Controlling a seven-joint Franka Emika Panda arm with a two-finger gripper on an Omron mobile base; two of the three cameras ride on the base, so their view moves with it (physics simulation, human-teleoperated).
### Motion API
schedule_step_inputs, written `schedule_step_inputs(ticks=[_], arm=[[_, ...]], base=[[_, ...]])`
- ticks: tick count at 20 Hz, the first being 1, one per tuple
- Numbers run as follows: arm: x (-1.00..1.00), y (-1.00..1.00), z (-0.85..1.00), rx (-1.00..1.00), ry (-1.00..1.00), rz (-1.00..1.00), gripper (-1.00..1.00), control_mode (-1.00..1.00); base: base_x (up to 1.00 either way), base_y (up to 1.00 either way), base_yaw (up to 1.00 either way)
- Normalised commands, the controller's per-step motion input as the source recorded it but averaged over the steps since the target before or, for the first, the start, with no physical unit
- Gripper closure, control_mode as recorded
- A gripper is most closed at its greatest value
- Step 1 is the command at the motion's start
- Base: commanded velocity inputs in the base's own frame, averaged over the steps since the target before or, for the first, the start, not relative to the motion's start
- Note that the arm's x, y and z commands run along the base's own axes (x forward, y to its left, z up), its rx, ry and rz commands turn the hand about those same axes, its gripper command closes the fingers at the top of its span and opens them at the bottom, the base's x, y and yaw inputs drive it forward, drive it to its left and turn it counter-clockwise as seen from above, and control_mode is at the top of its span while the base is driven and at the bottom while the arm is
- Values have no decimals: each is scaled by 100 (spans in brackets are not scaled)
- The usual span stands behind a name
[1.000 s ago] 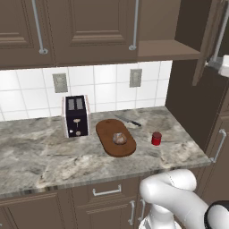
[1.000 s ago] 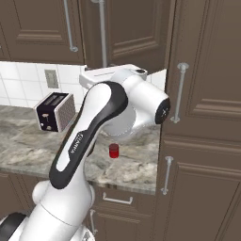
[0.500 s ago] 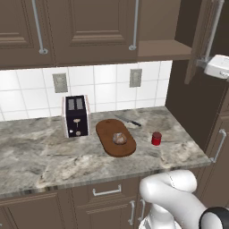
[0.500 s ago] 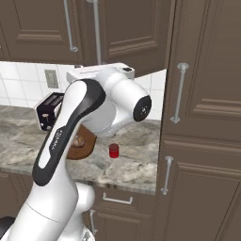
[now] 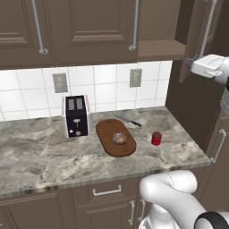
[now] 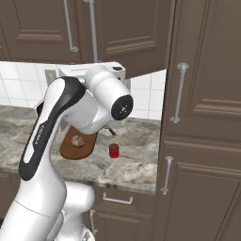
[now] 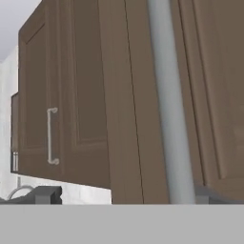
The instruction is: Pick the bread, place it on the cutting board, pick the jam, place it on the counter, and close the cabinet.
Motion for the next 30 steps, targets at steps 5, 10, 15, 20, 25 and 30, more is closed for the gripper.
schedule_step_inputs(ticks=[5,10,15,20,25,30], arm=[[19,11,0,0,0,-10,-100,-100],[34,14,0,0,0,-7,-100,-100],[46,19,0,0,-1,-3,-100,-100],[50,20,0,0,-2,0,-100,-100],[45,18,0,0,0,0,-100,-100],[46,10,0,0,0,0,-100,-100]], base=[[0,0,0],[0,0,0],[0,0,0],[0,0,0],[0,0,0],[0,0,0]])
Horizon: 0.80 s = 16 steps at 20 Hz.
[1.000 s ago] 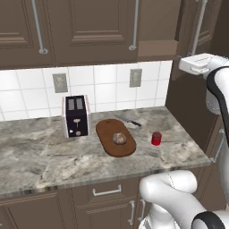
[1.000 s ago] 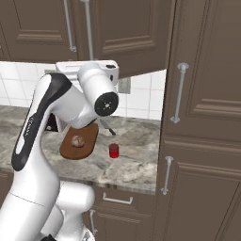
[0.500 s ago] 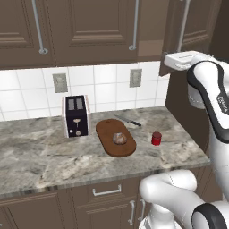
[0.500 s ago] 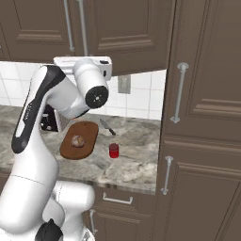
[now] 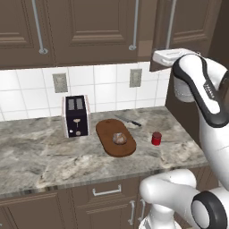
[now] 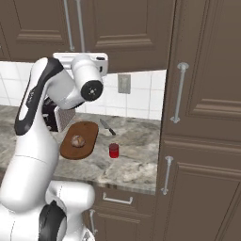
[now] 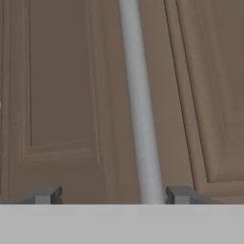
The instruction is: Pick the bread, place it on the cutting board, pick the jam, place it on the counter, and close the cabinet.
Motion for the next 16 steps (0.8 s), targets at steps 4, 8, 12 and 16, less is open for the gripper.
schedule_step_inputs(ticks=[4,8,12,16], arm=[[38,1,0,0,0,0,-100,-100],[35,0,0,0,0,0,-100,-100],[37,0,0,0,0,0,-100,-100],[37,0,0,0,0,0,-100,-100]], base=[[0,0,0],[0,0,0],[0,0,0],[0,0,0]])
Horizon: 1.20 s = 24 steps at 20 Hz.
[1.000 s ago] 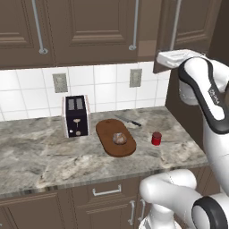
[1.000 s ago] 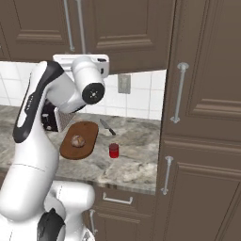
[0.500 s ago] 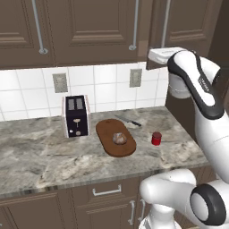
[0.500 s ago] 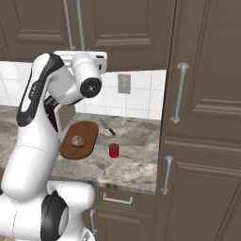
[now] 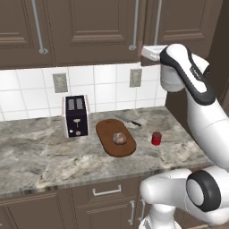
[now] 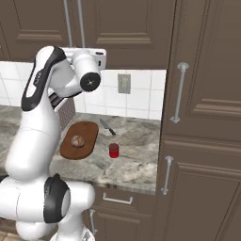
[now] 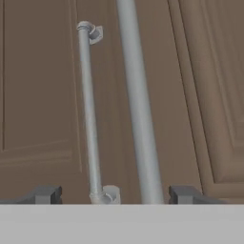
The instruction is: Pick the bread, place it on the cutting board, pick the jam, place it on the counter, and close the cabinet.
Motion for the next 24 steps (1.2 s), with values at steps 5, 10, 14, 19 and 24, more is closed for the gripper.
schedule_step_inputs(ticks=[5,10,14,19,24], arm=[[38,0,0,0,0,0,-100,-100],[43,0,0,0,0,2,-100,-100],[32,-1,0,1,0,2,-100,-100],[7,-3,0,0,-2,0,-100,-100],[3,0,0,0,-3,0,-100,-100]], base=[[0,0,0],[0,0,0],[0,0,0],[0,0,0],[0,0,0]])
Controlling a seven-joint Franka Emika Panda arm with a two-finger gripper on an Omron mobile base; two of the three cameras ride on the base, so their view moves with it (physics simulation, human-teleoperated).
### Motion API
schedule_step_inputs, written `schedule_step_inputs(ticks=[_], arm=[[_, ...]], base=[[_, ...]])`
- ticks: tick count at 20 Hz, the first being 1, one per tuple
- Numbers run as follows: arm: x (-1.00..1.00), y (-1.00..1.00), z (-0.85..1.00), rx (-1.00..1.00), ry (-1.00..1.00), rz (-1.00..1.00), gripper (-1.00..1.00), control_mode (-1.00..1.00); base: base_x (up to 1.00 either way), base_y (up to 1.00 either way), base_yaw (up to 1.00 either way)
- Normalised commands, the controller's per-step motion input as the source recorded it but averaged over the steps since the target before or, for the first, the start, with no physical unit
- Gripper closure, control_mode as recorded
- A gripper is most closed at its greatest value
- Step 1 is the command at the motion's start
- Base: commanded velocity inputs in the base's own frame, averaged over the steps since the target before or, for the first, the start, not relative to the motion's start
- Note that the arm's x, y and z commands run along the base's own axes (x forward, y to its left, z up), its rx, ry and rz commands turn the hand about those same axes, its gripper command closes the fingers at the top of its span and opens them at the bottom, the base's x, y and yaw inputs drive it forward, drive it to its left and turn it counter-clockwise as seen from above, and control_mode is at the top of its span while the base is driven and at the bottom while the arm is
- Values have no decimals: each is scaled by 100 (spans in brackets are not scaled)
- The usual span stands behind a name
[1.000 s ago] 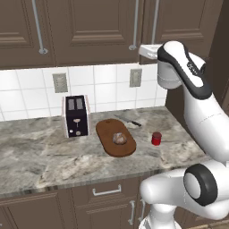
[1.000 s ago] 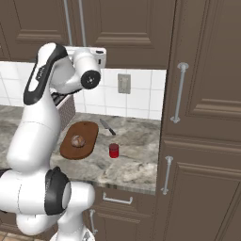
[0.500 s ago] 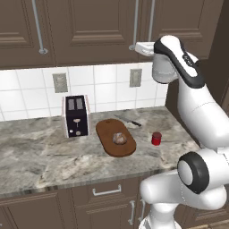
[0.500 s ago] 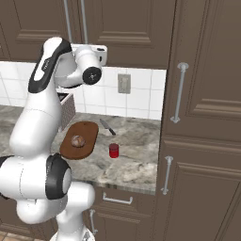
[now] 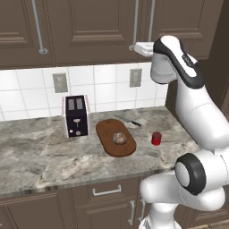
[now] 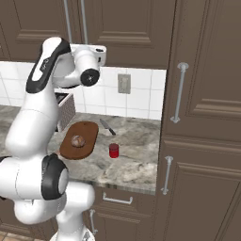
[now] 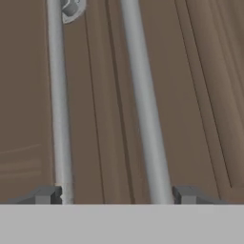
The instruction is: Pick the bread, place it on the cutting board, pick the jam, place it on the counter, and close the cabinet.
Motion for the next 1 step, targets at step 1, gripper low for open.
schedule_step_inputs(ticks=[1], arm=[[3,0,0,0,-3,0,-100,-100]], base=[[0,0,0]])
